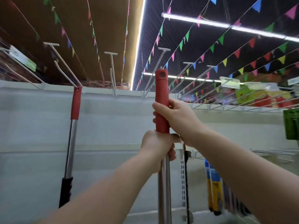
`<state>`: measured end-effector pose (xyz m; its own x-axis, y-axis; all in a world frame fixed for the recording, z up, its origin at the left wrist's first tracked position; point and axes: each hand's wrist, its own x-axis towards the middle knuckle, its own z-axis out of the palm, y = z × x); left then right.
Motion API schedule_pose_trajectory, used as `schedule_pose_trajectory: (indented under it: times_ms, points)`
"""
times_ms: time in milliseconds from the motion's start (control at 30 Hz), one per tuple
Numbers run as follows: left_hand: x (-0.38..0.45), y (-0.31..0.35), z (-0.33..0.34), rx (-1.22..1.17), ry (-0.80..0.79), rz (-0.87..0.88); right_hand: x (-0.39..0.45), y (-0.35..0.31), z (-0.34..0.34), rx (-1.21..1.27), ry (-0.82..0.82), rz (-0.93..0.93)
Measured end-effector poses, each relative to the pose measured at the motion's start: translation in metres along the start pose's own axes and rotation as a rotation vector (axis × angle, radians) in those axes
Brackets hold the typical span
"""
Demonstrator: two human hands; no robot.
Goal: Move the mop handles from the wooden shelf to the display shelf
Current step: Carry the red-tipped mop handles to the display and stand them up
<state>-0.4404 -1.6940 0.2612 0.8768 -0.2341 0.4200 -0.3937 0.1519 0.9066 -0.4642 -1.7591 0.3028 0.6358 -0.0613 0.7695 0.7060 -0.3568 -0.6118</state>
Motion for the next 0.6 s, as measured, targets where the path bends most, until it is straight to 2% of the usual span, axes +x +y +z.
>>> schedule_pose_trajectory:
  times_ms: [233, 600]
  points:
    - [0.041, 0.017, 0.004, -0.028, -0.070, 0.041, 0.041, 0.002, -0.002, 0.015, 0.068, -0.036]
    - [0.078, 0.027, 0.014, -0.027, -0.026, 0.105, 0.084, 0.015, -0.015, 0.070, 0.021, -0.063]
